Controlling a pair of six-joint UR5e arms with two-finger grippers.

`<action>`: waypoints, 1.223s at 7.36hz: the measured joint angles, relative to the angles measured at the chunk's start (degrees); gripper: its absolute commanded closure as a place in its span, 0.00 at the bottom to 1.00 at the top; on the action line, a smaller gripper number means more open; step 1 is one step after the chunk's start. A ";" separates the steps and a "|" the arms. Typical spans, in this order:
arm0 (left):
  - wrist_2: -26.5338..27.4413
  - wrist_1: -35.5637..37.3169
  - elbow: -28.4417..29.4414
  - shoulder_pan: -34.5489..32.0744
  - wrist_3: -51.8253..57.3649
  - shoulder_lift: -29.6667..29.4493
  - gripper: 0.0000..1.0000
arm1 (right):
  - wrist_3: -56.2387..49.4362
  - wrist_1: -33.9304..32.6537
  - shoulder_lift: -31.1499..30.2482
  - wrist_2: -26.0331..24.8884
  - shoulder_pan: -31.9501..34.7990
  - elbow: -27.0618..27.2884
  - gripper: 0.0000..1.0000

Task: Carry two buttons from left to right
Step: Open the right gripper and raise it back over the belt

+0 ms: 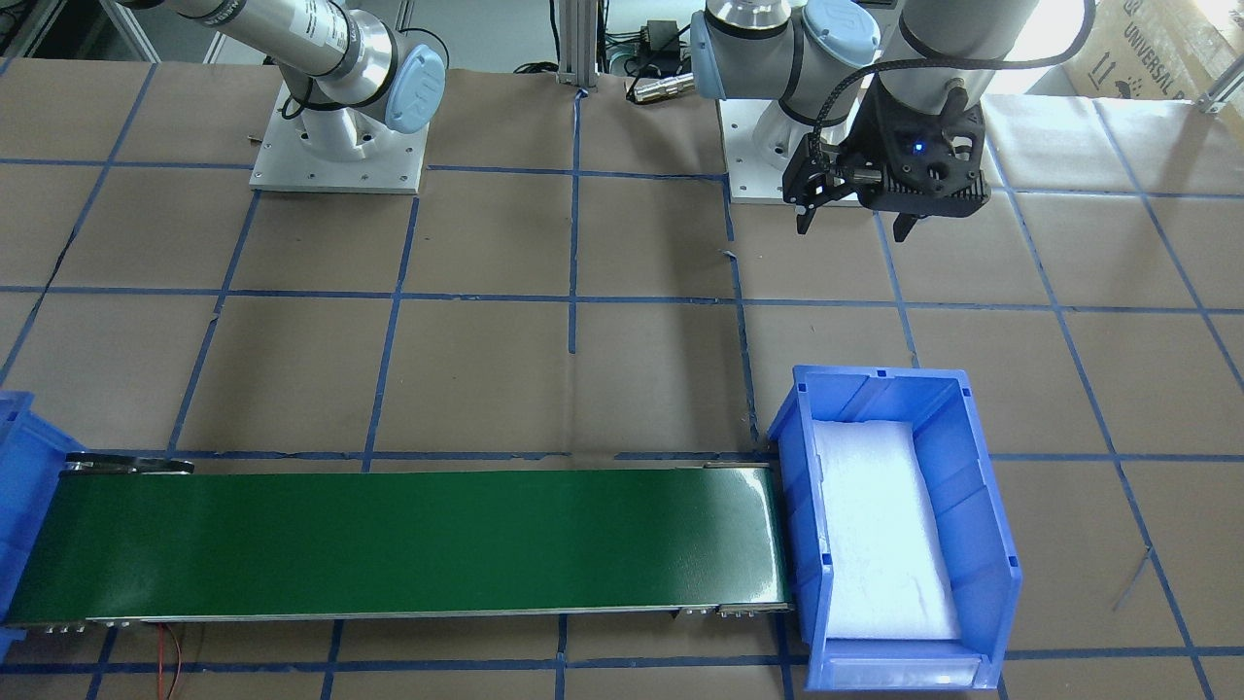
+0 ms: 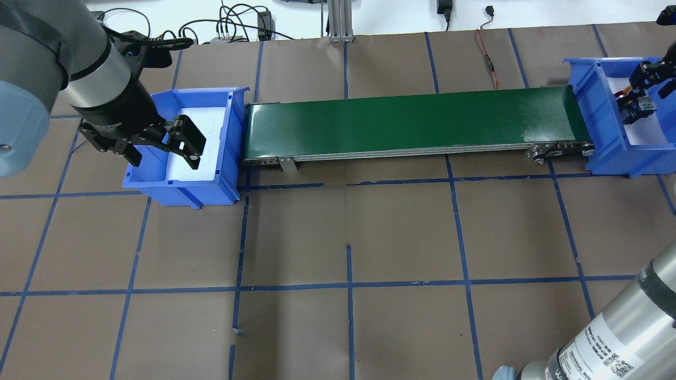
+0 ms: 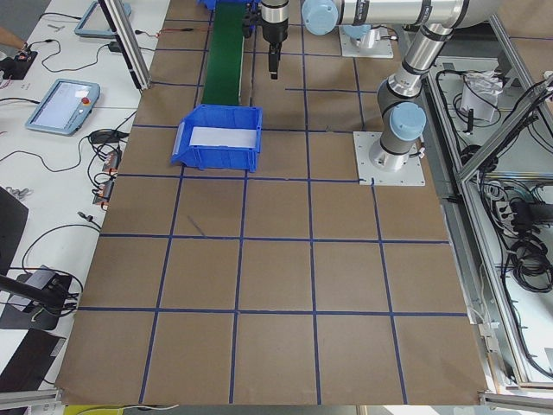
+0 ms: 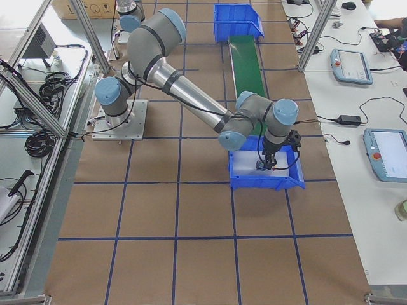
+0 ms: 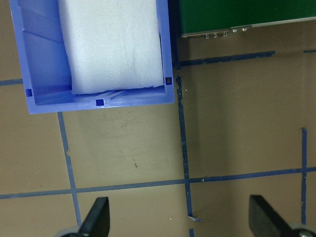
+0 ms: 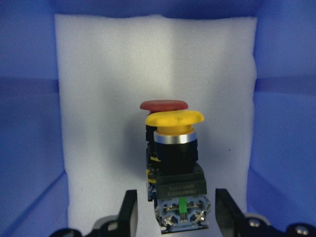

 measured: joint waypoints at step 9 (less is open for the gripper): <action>0.02 -0.32 -0.14 -0.02 3.01 1.27 0.00 | 1.65 14.09 -19.85 -0.22 20.46 3.39 0.00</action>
